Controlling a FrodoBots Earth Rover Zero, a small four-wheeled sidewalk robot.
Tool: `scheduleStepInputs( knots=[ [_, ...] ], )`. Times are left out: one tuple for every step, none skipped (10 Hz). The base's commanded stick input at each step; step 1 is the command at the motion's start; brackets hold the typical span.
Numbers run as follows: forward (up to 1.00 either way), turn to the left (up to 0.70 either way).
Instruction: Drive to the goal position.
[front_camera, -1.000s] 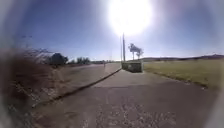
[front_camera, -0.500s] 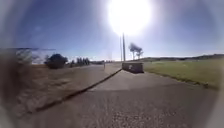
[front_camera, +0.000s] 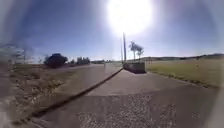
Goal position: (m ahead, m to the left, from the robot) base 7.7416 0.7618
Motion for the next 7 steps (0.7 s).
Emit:
scheduleStepInputs(
  knots=[
    [0.7,0.0],
    [0.7,0.0],
    [0.7,0.0],
    [0.7,0.1],
    [0.7,0.25],
    [0.7,0.3],
    [0.7,0.14]
  ],
)
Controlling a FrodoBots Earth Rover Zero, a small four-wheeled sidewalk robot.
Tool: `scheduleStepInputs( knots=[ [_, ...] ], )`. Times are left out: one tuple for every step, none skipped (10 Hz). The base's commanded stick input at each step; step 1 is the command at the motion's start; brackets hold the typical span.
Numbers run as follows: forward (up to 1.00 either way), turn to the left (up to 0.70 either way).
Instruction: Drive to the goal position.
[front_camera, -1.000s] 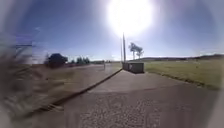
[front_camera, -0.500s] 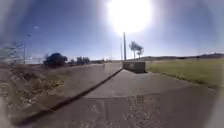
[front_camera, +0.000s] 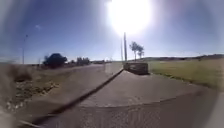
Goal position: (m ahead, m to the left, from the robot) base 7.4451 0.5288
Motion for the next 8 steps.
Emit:
scheduleStepInputs(
  knots=[
    [0.7,0.0],
    [0.7,0.0],
    [0.7,0.0],
    [0.7,0.0],
    [0.7,0.0],
    [0.7,0.0],
    [0.7,0.0],
    [0.7,0.05]
  ],
)
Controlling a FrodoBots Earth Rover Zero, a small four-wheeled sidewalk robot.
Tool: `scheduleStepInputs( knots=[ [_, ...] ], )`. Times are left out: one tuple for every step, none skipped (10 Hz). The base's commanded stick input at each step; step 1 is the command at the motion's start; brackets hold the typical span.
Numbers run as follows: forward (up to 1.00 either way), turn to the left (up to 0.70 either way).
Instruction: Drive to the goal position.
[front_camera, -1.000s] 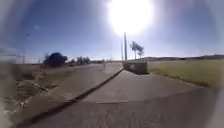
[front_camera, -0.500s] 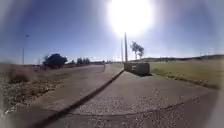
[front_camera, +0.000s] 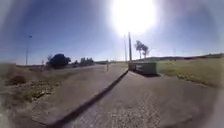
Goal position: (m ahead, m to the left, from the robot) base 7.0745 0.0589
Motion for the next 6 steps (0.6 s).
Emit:
scheduleStepInputs(
  knots=[
    [0.7,0.22],
    [0.7,0.35],
    [0.7,0.35],
    [0.7,0.35],
    [0.7,0.35],
    [0.7,0.35]
  ],
)
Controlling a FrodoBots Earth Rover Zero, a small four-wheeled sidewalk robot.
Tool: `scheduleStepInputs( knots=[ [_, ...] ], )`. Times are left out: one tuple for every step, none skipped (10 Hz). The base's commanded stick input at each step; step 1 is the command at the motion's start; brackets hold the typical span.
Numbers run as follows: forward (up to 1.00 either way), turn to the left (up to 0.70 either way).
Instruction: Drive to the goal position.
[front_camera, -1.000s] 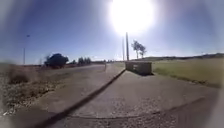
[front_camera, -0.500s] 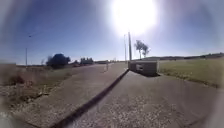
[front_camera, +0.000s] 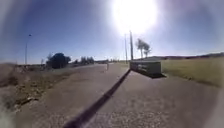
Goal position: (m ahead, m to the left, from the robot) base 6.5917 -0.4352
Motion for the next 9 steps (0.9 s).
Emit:
scheduleStepInputs(
  knots=[
    [0.7,0.35],
    [0.7,0.35],
    [0.7,0.35],
    [0.7,0.35],
    [0.7,0.35],
    [0.7,0.35],
    [0.7,0.16],
    [0.7,0.08],
    [0.7,0.0]
  ],
)
